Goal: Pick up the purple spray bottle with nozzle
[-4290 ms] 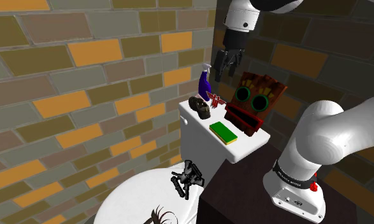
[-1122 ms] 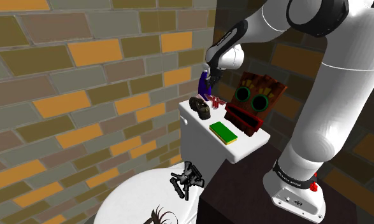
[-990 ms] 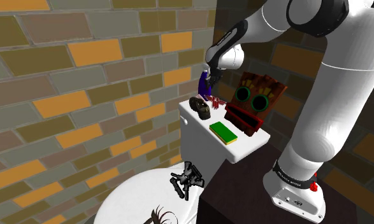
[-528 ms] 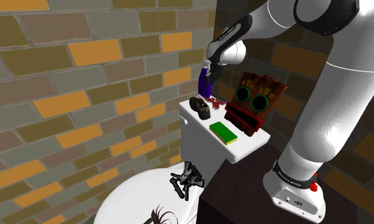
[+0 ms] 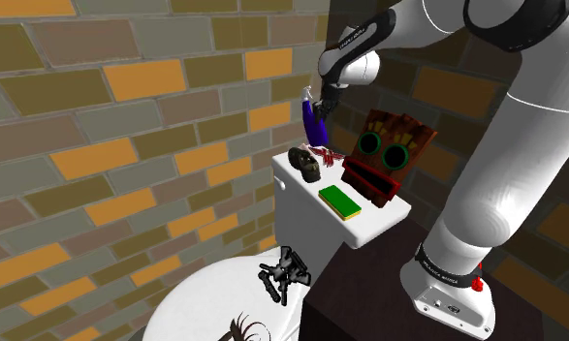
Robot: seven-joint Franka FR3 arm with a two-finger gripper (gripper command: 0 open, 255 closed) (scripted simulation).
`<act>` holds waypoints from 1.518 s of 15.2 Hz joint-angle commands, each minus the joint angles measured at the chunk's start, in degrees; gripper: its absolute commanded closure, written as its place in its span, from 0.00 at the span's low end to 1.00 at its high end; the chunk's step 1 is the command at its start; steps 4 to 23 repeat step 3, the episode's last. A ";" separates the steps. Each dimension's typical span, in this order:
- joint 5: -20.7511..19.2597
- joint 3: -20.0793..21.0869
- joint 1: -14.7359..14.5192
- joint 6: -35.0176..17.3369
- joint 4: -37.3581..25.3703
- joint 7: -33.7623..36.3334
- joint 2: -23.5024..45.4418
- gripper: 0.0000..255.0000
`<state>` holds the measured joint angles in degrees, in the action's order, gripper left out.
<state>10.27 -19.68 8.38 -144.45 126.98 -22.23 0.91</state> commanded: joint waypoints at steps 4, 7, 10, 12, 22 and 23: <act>-0.98 0.04 -0.09 1.38 -0.95 0.96 -1.15 1.00; -0.98 0.04 -0.09 1.38 -0.95 0.96 -1.15 1.00; -0.98 0.04 -0.09 1.38 -0.95 0.96 -1.15 1.00; -0.98 0.04 -0.09 1.38 -0.95 0.96 -1.15 1.00; -0.98 0.04 -0.09 1.38 -0.95 0.96 -1.15 1.00; -0.98 0.04 -0.09 1.38 -0.95 0.96 -1.15 1.00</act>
